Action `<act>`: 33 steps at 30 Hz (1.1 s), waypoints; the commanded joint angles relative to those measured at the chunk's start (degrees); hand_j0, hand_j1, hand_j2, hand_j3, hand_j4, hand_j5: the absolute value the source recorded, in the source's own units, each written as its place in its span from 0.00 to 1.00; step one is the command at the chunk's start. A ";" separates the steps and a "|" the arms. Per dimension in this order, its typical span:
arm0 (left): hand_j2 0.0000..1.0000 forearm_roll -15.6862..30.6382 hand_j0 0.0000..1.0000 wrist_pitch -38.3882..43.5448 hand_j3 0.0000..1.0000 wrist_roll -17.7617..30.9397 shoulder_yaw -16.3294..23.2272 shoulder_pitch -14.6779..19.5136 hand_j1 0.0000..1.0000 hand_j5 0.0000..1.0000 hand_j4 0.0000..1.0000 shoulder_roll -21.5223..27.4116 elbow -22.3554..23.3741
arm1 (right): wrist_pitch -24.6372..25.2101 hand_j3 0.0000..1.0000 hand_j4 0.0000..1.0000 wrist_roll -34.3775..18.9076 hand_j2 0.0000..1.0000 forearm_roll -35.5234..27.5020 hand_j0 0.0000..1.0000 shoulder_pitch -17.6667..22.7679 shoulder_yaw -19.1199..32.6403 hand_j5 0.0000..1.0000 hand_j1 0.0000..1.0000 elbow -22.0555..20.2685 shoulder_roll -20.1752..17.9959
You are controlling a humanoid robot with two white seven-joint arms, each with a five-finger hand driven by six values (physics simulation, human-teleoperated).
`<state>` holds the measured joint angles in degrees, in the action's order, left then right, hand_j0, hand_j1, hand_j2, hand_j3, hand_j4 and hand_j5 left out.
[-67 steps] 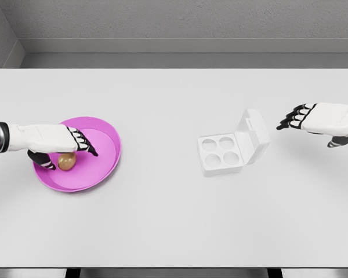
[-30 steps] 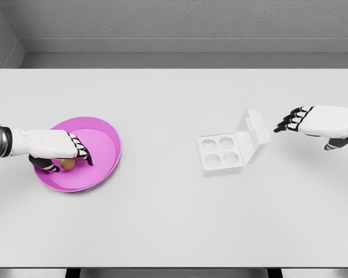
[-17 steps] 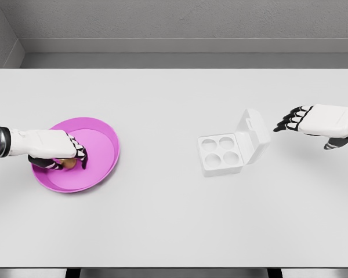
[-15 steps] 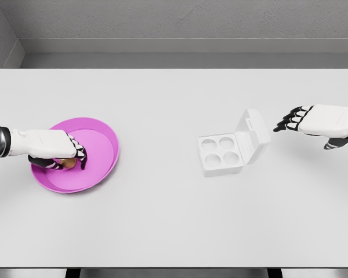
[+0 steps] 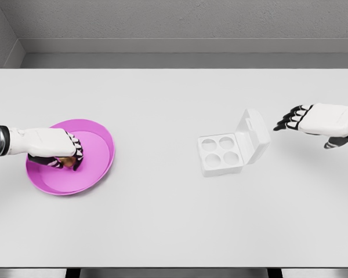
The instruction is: Pack egg into the box and close the box lid
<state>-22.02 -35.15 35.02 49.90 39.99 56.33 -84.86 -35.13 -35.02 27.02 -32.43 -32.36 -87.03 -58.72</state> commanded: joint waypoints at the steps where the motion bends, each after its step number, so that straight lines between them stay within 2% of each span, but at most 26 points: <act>1: 0.35 0.32 0.35 0.15 0.35 -0.02 -0.15 0.00 0.35 0.35 0.35 -0.08 0.13 | 0.13 1.00 1.00 0.02 1.00 -0.22 1.00 0.00 0.02 1.00 1.00 -0.07 -0.08; 5: 0.35 0.93 0.35 0.15 0.35 -0.02 -0.42 0.09 0.35 0.35 0.35 -0.08 -0.04 | 0.13 1.00 1.00 0.02 1.00 -0.22 1.00 -0.09 0.02 1.00 1.00 -0.07 -0.08; 11: 0.35 9.37 0.35 0.15 0.35 -0.02 -1.56 0.35 0.35 0.35 0.35 -0.17 0.66 | 0.13 1.00 1.00 0.02 1.00 -0.30 1.00 -0.18 0.02 1.00 1.00 -0.07 -0.08; 15: 0.35 12.27 0.35 0.15 0.35 -0.02 -2.61 0.35 0.35 0.35 0.35 -0.61 1.01 | 0.13 1.00 1.00 0.02 1.00 -0.30 1.00 -0.35 0.02 1.00 1.00 -0.07 -0.08; 21: 0.35 14.90 0.35 0.15 0.35 -0.02 -2.88 0.79 0.35 0.35 0.35 -2.98 0.13 | 0.13 1.00 1.00 0.02 1.00 -0.30 1.00 -0.44 0.10 1.00 1.00 0.02 -0.08; 26: 0.35 14.91 0.35 0.15 0.35 -0.02 -2.79 1.05 0.35 0.35 0.35 -5.88 -0.39 | 0.13 1.00 1.00 0.02 1.00 -0.30 1.00 -0.53 0.28 1.00 1.00 0.02 -0.08; 29: 0.35 14.91 0.35 0.15 0.35 -0.02 -2.79 2.46 0.35 0.35 0.35 -6.58 -1.97 | 0.13 1.00 1.00 0.02 1.00 -0.30 1.00 -0.53 0.28 1.00 1.00 0.02 -0.08; 33: 0.35 14.91 0.35 0.15 0.35 -0.02 -2.79 3.78 0.35 0.35 0.35 -9.83 -2.85 | 0.13 1.00 1.00 0.02 1.00 -0.30 1.00 -0.53 0.28 1.00 1.00 -0.07 -0.08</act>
<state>-7.59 -35.21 35.03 47.15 44.21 48.03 -87.21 -35.14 -35.02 26.93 -32.96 -32.11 -87.01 -58.72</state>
